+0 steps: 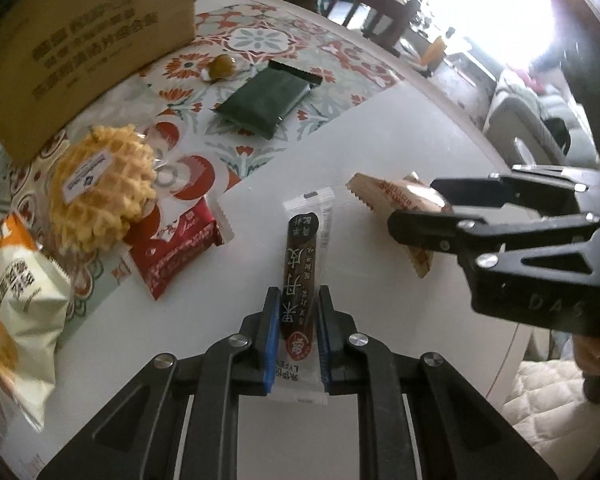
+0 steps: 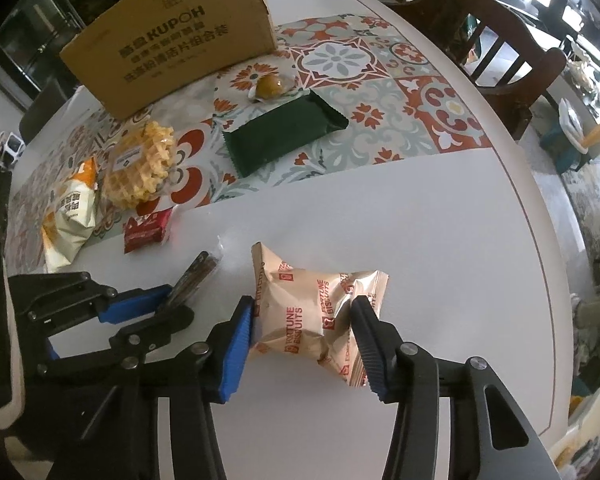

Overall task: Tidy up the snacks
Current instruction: 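Lift both snacks and carry them over the cardboard box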

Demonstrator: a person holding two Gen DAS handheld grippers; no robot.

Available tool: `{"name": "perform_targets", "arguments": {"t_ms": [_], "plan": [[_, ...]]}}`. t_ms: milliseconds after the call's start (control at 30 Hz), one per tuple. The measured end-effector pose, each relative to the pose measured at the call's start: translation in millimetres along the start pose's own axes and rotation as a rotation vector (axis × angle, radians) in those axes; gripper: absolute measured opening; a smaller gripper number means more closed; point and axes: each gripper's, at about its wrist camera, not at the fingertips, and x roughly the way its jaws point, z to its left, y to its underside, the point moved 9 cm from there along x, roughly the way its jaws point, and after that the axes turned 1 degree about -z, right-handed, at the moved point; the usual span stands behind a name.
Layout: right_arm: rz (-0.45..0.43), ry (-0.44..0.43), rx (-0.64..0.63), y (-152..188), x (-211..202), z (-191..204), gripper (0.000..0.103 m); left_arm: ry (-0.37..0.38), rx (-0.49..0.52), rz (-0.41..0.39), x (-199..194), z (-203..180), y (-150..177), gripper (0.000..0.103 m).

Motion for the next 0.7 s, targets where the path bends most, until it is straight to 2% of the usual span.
{"name": "perform_targets", "arguments": {"t_ms": [267,700], "plan": [[-0.033,0.0,-0.044,-2.6,-14.4,10.8,0.049,0.002,-0.102,-0.08,-35.2,6.7,-11.1,0.017],[-0.212,-0.006,-0.154,-36.9,-72.2,41.4,0.049,-0.089,-0.185,-0.283,-111.2,26.5,-40.0,0.017]]}}
